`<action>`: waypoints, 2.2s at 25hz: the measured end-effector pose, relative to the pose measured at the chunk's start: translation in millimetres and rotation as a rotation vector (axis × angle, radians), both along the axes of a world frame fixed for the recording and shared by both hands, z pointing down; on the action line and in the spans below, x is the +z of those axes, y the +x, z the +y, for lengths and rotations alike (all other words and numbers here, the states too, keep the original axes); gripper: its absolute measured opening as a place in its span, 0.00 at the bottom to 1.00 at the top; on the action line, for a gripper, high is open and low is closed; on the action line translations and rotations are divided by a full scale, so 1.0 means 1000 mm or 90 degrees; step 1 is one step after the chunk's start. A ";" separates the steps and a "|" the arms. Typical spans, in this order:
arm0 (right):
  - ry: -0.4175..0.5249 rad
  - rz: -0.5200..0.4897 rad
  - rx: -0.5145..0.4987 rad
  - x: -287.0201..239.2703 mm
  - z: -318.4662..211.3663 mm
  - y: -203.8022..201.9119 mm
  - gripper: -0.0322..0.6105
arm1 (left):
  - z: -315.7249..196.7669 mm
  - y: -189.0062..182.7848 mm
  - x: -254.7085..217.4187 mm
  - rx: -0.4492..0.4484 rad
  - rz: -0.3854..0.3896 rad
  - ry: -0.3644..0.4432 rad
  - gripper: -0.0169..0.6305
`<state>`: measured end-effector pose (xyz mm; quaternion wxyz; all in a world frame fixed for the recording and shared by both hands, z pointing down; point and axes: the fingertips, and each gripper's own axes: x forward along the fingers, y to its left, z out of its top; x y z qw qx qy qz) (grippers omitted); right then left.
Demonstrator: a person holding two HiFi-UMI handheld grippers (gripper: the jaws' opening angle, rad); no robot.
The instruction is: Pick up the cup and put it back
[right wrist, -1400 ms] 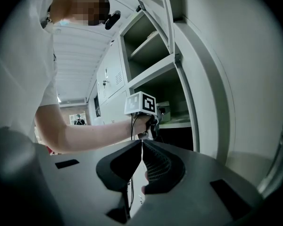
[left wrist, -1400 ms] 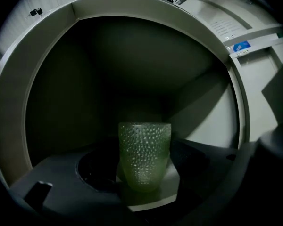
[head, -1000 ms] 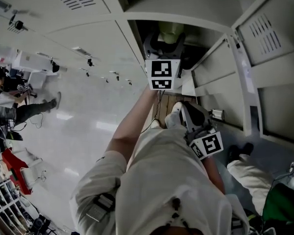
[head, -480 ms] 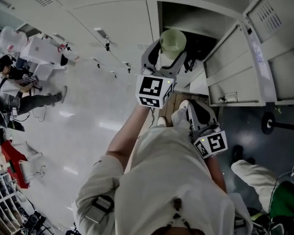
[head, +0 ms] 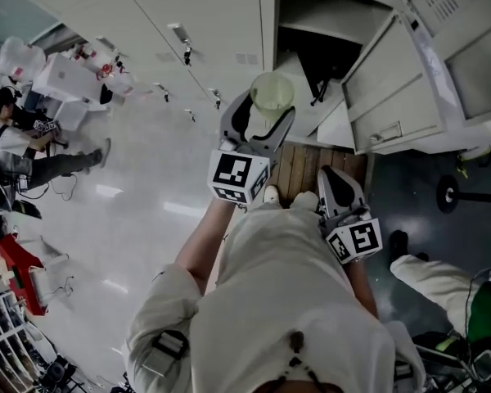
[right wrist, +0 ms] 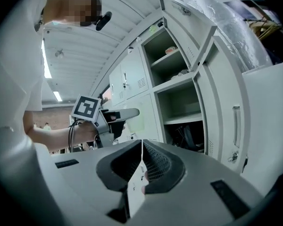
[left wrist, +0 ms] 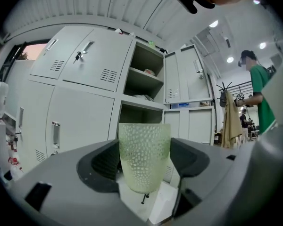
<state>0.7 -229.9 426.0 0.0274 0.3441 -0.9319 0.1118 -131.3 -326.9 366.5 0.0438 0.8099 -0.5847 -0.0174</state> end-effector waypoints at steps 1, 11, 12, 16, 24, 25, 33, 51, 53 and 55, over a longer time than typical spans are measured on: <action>0.006 0.002 -0.001 -0.001 0.001 0.002 0.09 | 0.009 0.000 0.000 -0.005 0.000 0.001 0.54; 0.027 -0.016 0.014 -0.020 0.037 0.047 0.09 | 0.098 0.025 0.000 -0.032 0.024 -0.015 0.54; 0.021 -0.015 0.021 -0.019 0.043 0.057 0.09 | 0.104 0.034 0.000 -0.024 0.021 -0.019 0.54; -0.010 -0.018 0.058 -0.003 0.066 0.099 0.09 | 0.130 0.070 -0.004 -0.002 0.010 -0.018 0.54; 0.008 -0.044 0.069 -0.008 0.106 0.131 0.09 | 0.211 0.098 -0.010 -0.010 -0.013 -0.013 0.54; 0.011 -0.044 0.061 -0.009 0.113 0.132 0.09 | 0.221 0.100 -0.009 -0.015 -0.013 -0.015 0.54; 0.013 -0.039 0.015 -0.001 0.165 0.134 0.09 | 0.273 0.119 -0.003 -0.035 -0.012 -0.006 0.54; 0.022 -0.037 0.014 -0.006 0.169 0.150 0.09 | 0.264 0.135 -0.008 -0.035 -0.011 0.002 0.55; 0.021 -0.031 0.023 -0.004 0.166 0.151 0.09 | 0.256 0.138 -0.005 -0.022 -0.009 -0.001 0.55; 0.016 -0.030 0.036 -0.002 0.159 0.154 0.09 | 0.244 0.139 -0.003 -0.011 -0.010 -0.001 0.55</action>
